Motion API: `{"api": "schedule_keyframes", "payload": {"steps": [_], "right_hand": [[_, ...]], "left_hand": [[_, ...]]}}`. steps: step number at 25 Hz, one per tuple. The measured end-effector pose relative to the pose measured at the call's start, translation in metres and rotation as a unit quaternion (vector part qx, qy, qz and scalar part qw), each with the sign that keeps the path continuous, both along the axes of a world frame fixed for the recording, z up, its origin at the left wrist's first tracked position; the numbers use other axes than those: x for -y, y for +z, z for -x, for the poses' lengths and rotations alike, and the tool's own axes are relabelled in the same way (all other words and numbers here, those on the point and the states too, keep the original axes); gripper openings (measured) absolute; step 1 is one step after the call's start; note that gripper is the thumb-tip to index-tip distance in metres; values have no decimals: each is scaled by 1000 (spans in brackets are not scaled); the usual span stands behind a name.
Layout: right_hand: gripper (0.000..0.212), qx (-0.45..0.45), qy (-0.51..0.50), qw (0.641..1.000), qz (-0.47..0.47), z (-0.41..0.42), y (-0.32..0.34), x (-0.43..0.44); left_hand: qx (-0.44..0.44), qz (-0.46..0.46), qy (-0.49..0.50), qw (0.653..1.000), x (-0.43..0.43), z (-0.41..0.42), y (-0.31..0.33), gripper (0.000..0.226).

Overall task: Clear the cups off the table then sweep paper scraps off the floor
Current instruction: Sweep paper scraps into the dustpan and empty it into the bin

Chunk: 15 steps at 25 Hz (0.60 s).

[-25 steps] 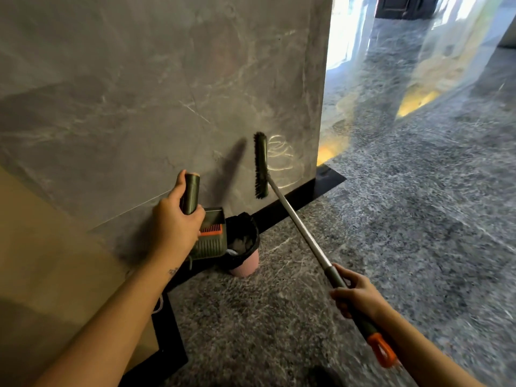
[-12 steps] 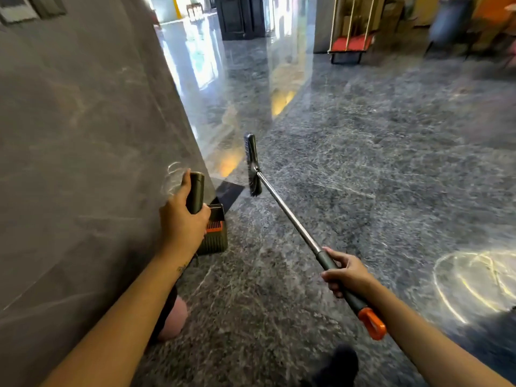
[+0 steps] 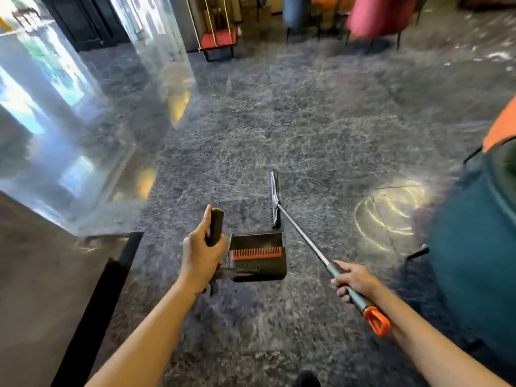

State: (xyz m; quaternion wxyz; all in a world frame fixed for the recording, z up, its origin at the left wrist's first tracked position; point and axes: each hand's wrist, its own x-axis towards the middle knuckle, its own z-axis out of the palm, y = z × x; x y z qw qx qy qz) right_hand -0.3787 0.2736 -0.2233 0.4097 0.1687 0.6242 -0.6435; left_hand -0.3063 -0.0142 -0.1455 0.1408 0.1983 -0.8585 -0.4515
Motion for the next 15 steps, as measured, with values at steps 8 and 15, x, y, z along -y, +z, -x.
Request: {"api": "schedule_keyframes", "payload": {"steps": [8,15], "right_hand": [[69,23,-127,990,-56,132,-14,-98],[63,28,-215,974,-64,315,-8,-142]], "left_hand": [[29,-48,-143,988,-82,206,-33,71],[55,-41,-277,958,-129,430,-46,69]]}}
